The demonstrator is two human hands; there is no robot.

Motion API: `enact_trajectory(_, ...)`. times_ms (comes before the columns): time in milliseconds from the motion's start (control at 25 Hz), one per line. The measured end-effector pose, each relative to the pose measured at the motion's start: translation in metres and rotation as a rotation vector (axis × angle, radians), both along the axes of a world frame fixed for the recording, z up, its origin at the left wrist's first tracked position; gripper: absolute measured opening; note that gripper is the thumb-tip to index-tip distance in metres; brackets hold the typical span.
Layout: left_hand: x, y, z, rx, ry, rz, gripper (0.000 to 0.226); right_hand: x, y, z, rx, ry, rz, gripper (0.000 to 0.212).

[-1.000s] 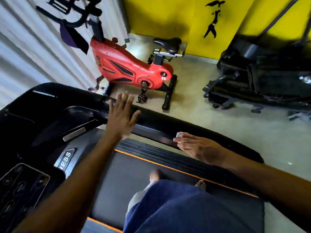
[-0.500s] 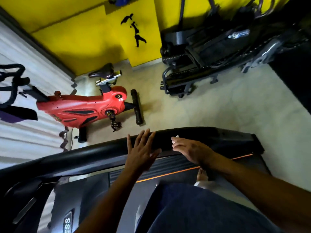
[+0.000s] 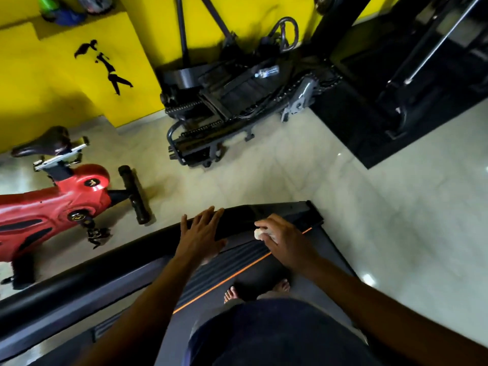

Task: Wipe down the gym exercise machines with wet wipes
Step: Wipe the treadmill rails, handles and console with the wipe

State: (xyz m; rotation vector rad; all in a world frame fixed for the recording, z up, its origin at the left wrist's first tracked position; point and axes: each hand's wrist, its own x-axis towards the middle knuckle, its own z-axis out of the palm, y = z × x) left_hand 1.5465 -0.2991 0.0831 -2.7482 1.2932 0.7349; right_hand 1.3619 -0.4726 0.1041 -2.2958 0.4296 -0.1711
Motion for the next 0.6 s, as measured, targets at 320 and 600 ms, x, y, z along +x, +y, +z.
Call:
enact_trajectory(320, -0.046, -0.140, 0.013, -0.167, 0.062, -0.005, 0.076, -0.028, -0.123, 0.025, 0.005, -0.016, -0.116, 0.021)
enact_trajectory(600, -0.132, -0.370, 0.014, -0.238, 0.232, -0.054, 0.050, -0.166, -0.338, 0.012, 0.014, 0.007, -0.363, 0.026)
